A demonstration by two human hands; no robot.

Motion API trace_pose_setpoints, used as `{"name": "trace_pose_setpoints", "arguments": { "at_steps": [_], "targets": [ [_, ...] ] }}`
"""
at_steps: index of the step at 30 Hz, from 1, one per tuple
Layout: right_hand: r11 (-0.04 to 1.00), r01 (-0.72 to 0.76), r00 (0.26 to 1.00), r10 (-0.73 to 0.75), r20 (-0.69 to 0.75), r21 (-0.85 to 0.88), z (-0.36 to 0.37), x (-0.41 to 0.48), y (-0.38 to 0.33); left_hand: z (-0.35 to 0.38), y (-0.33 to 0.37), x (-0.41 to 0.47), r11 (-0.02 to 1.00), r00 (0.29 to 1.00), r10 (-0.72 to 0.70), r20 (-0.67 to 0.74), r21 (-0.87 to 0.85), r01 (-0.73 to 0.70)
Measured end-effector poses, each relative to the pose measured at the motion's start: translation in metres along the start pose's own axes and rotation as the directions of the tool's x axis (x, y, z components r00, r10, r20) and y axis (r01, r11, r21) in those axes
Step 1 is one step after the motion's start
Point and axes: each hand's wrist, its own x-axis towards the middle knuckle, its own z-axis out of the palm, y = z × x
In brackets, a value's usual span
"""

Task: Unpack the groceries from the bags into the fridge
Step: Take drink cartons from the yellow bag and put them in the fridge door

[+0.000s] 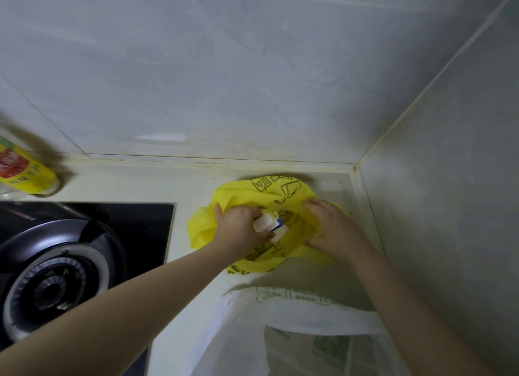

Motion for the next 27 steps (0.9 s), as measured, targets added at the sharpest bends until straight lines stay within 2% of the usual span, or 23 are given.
{"name": "trace_pose_setpoints", "arguments": {
  "at_steps": [10,22,27],
  "targets": [
    [0.997,-0.060,0.998,0.059,0.010,0.043,0.000,-0.002,0.014,0.014,0.020,0.013,0.993,0.997,-0.080,0.020,0.086,0.078],
    [0.995,-0.072,0.997,0.073,-0.003,0.070,0.003,-0.002,0.019,0.017,0.032,0.020,0.959,0.993,-0.100,0.066,0.271,0.079],
    [0.995,-0.064,0.998,0.065,-0.013,0.070,0.002,-0.005,0.019,0.012,0.029,0.018,0.973,0.992,-0.092,0.082,0.217,0.072]
  ]
}}
